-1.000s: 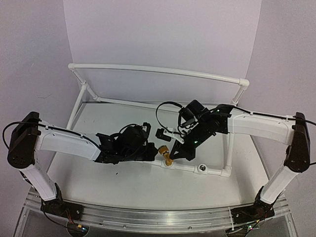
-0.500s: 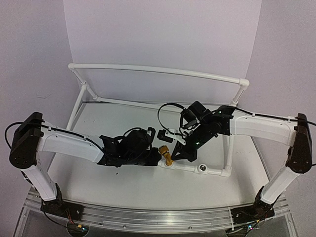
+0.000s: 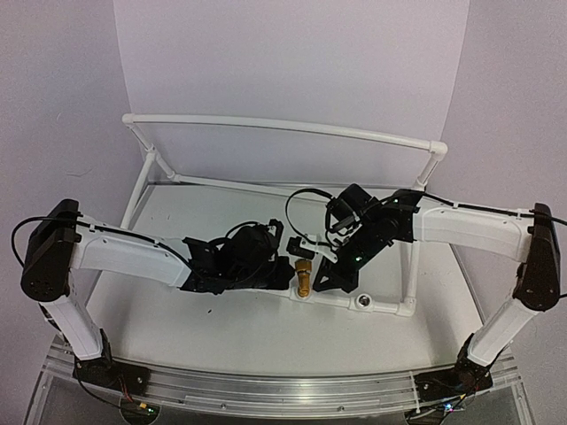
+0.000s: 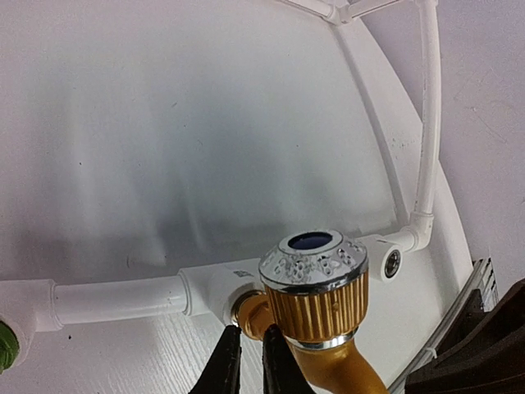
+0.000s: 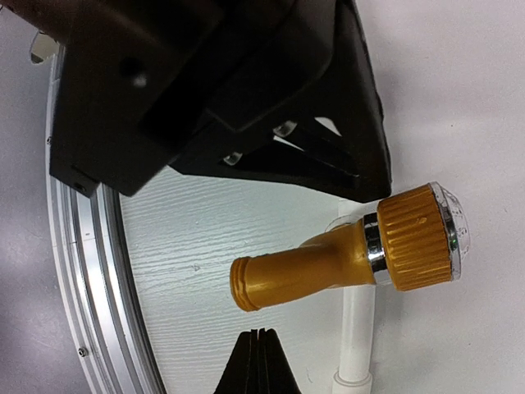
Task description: Install the water faucets
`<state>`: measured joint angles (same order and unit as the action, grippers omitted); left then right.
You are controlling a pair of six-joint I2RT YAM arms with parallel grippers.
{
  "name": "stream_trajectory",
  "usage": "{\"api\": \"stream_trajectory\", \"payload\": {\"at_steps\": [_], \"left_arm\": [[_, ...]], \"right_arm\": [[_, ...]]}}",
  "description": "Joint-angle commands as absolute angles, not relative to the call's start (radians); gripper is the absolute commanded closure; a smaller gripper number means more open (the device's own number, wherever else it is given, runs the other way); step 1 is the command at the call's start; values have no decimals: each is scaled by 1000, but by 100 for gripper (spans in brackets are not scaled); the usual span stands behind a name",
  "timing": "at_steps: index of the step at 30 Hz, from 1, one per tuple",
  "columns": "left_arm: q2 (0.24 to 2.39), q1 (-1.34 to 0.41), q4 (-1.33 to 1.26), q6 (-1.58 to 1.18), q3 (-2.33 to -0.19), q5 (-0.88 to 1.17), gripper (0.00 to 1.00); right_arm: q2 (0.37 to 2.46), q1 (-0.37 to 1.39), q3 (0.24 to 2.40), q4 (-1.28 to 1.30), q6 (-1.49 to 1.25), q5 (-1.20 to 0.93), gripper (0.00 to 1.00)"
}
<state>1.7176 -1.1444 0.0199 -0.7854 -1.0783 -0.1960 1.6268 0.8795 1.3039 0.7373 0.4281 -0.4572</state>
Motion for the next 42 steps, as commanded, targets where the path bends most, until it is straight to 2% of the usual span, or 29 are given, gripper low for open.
{"api": "stream_trajectory", "payload": {"at_steps": [1, 9, 18, 26, 31, 38, 42], "left_arm": [[1699, -1136, -7, -774, -1112, -238, 88], [1735, -1122, -80, -713, -1136, -154, 87], [1769, -1095, -81, -647, -1186, -68, 86], [1620, -1091, -70, -642, -1102, -51, 85], [1519, -1168, 107, -560, -1115, -91, 81], [1517, -1282, 242, -534, -1170, -88, 75], [1562, -1308, 312, -552, -1205, -127, 62]], "right_arm": [[1611, 878, 1284, 764, 437, -438, 100], [1606, 859, 1327, 775, 435, -493, 100], [1563, 733, 1412, 835, 470, -563, 100], [1663, 665, 1490, 821, 438, -554, 100], [1737, 657, 1513, 805, 432, -580, 100], [1847, 655, 1569, 795, 408, -661, 100], [1887, 655, 1594, 796, 402, -705, 100]]}}
